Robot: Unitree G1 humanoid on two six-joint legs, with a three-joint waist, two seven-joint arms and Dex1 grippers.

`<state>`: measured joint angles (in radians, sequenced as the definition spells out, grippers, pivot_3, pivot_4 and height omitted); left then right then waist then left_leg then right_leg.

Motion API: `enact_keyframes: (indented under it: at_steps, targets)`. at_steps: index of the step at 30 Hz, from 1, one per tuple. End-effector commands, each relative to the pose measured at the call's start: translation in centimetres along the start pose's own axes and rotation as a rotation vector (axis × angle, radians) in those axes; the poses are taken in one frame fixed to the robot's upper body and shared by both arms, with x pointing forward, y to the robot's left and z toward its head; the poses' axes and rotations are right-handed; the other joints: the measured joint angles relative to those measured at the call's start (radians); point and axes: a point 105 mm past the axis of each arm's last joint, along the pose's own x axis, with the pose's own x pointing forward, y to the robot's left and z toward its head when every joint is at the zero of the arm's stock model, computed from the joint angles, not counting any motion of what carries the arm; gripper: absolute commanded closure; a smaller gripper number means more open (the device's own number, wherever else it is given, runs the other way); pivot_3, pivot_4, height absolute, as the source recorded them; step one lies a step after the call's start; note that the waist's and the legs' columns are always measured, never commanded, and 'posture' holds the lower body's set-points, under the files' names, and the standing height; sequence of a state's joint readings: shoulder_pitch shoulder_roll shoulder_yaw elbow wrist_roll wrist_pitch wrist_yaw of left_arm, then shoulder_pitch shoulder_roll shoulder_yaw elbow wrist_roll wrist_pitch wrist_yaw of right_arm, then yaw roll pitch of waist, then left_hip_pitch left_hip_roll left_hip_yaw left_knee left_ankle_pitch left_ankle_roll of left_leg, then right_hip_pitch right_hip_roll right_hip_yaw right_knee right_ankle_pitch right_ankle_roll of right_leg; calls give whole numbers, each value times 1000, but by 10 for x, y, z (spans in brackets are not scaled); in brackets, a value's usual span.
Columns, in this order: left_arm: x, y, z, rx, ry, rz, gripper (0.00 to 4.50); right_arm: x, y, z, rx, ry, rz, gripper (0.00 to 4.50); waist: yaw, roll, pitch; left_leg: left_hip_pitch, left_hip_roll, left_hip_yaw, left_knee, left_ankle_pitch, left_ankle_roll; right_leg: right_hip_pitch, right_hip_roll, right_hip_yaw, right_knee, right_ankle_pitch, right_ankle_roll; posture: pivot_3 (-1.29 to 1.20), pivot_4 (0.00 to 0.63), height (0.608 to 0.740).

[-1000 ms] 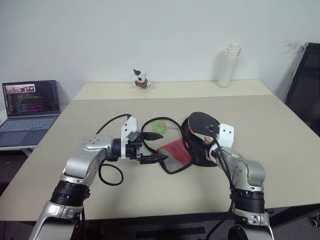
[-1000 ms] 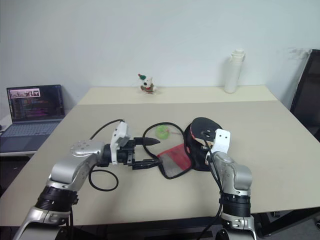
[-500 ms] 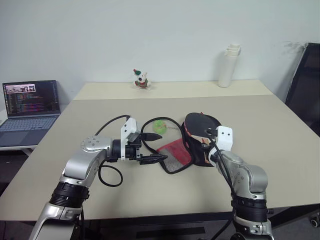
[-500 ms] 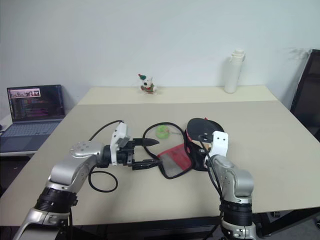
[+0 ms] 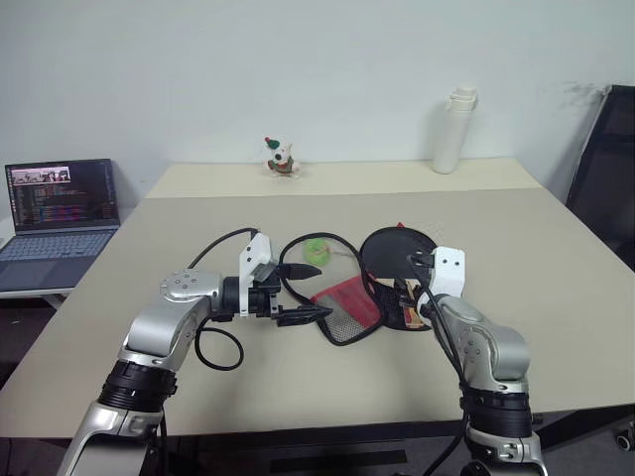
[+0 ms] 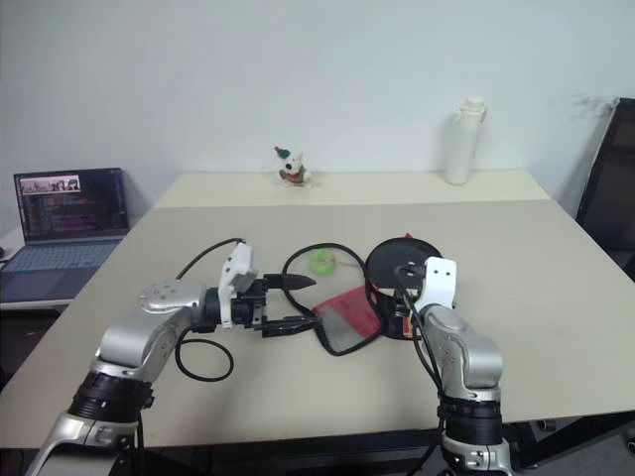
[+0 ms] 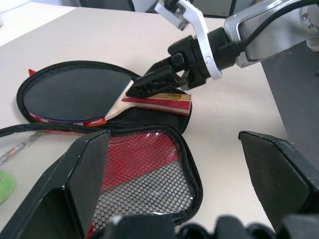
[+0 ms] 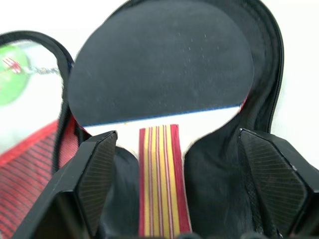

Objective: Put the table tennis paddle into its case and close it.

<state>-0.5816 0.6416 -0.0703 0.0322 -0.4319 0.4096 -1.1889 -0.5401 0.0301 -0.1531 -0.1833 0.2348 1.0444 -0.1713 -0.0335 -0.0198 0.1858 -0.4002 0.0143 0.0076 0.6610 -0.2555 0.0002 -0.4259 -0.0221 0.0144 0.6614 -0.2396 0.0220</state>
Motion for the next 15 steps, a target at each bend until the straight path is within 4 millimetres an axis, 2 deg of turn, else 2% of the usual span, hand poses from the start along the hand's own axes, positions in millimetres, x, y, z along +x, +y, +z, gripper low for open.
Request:
enact_keyframes:
  at_steps: [1, 6, 8, 10, 15]
  targets:
    - [-9, 2, 12, 52, -20, 28, 0, -4, 7, 17, -21, -70, 36, 359, 0, 0, 0, 0, 0, 0, 0, 0, 0, 0, 0, 0, 0, 0, 0, 0, 150, 740]
    - [-17, 6, 2, 35, 9, 73, 0, -14, 10, 22, -68, -103, 139, 359, 0, 0, 0, 0, 0, 0, 0, 0, 0, 0, 0, 0, 0, 0, 0, 0, 150, 740]
    - [-20, 7, -2, 23, 16, 90, 0, -23, 14, 25, -67, -117, 218, 0, 1, 0, 0, 0, 0, 0, 0, 0, 0, 0, 0, 0, 0, 0, 0, 0, 150, 740]
    - [-23, 8, -4, 15, 21, 101, 0, -29, 16, 28, -86, -123, 274, 0, 1, 0, 0, 0, 0, 0, 0, 0, 0, 0, 0, 0, 0, 0, 0, 0, 150, 740]
    - [-32, 18, -20, -20, 52, 175, 0, -60, 28, 43, -152, -154, 524, 0, 2, 0, 0, 0, 0, 0, 0, 0, 0, 0, 0, -1, 0, -1, 1, 0, 150, 740]
